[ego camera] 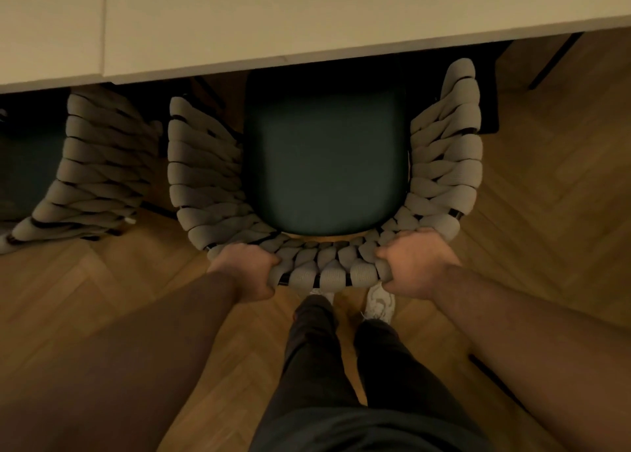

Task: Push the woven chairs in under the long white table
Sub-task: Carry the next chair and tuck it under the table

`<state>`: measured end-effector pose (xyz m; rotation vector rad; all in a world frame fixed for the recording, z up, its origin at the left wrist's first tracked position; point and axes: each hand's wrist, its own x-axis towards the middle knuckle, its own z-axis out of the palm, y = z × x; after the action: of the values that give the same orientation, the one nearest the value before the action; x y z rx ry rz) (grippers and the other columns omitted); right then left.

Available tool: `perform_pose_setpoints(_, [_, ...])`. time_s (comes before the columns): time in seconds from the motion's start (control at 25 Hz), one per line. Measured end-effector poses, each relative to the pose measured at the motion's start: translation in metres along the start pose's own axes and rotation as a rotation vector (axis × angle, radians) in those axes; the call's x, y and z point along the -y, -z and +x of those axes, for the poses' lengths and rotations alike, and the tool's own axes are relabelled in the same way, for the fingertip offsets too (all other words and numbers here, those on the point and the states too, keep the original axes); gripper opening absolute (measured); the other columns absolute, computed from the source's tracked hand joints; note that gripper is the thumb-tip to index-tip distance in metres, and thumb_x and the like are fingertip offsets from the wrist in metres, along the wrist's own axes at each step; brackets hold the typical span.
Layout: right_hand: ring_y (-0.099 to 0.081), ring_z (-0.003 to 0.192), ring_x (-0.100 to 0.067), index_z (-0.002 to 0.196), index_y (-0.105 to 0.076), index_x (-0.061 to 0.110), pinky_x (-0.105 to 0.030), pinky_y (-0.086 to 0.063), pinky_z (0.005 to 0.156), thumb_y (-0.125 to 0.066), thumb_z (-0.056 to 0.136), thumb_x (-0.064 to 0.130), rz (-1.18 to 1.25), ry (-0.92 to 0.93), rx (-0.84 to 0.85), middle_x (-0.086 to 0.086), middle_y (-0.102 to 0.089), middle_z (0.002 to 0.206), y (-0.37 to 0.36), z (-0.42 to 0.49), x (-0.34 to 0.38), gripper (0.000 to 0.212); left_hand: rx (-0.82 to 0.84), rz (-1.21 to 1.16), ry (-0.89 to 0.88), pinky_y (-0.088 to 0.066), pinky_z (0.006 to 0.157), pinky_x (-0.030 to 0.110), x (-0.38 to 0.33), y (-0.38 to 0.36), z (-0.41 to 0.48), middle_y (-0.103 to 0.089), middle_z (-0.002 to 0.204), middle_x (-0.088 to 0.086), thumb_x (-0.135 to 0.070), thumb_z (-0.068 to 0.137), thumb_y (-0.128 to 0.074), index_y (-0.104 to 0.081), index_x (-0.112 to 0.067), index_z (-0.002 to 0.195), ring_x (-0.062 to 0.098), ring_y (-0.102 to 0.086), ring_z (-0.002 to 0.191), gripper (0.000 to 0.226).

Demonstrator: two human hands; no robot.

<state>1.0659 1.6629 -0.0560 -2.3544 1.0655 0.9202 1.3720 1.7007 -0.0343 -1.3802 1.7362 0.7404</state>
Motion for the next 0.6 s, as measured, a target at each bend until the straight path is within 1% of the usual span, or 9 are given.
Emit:
perform_pose_setpoints(0.12, [-0.062,0.102,-0.019,0.115,-0.065,0.038,-0.041,-0.047,0.095,-0.057,0.087,0.063,-0.011,-0.044,-0.018,0.007,-0.065,0.101,0.020,0.016,-0.007,0.039,-0.052,-0.013,-0.023,-0.050,0.094,0.037,0.017,0.017,0.016,-0.069,0.113,-0.006,-0.052,0.085,-0.062,-0.062,-0.040,0.133,0.021,-0.064,0.109,0.049])
perform_pose_setpoints(0.24, [-0.062,0.099,-0.019,0.114,-0.066,0.040,-0.040,-0.047,0.095,-0.057,0.085,0.062,0.014,-0.086,-0.006,0.007,-0.065,0.096,0.037,0.034,-0.017,0.038,-0.076,0.018,-0.029,-0.052,0.095,0.039,0.032,0.035,0.032,-0.070,0.113,-0.006,-0.054,0.085,-0.062,-0.062,-0.040,0.133,0.021,-0.064,0.109,0.050])
perform_pose_setpoints(0.36, [-0.063,0.100,-0.018,0.114,-0.066,0.042,-0.039,-0.047,0.095,-0.057,0.083,0.063,0.013,-0.112,-0.007,0.009,-0.065,0.095,0.052,0.048,-0.025,0.038,-0.081,0.005,-0.031,-0.054,0.095,0.041,0.043,0.051,0.045,-0.069,0.112,-0.006,-0.053,0.084,-0.064,-0.062,-0.041,0.134,0.020,-0.064,0.107,0.051])
perform_pose_setpoints(0.52, [-0.063,0.098,-0.018,0.114,-0.066,0.043,-0.038,-0.046,0.090,-0.058,0.085,0.061,0.015,-0.126,0.015,0.009,-0.064,0.093,0.060,0.055,-0.022,0.036,-0.048,-0.032,-0.041,-0.050,0.100,0.040,0.052,0.057,0.052,-0.068,0.122,-0.005,-0.050,0.087,-0.068,-0.058,-0.041,0.142,0.021,-0.062,0.115,0.057])
perform_pose_setpoints(0.6, [-0.062,0.099,-0.018,0.113,-0.066,0.042,-0.039,-0.046,0.092,-0.057,0.084,0.061,0.016,-0.154,0.038,0.009,-0.064,0.094,0.060,0.053,-0.021,0.035,-0.047,-0.040,-0.037,-0.047,0.102,0.040,0.052,0.055,0.053,-0.068,0.125,-0.005,-0.050,0.086,-0.069,-0.056,-0.042,0.146,0.020,-0.061,0.117,0.062])
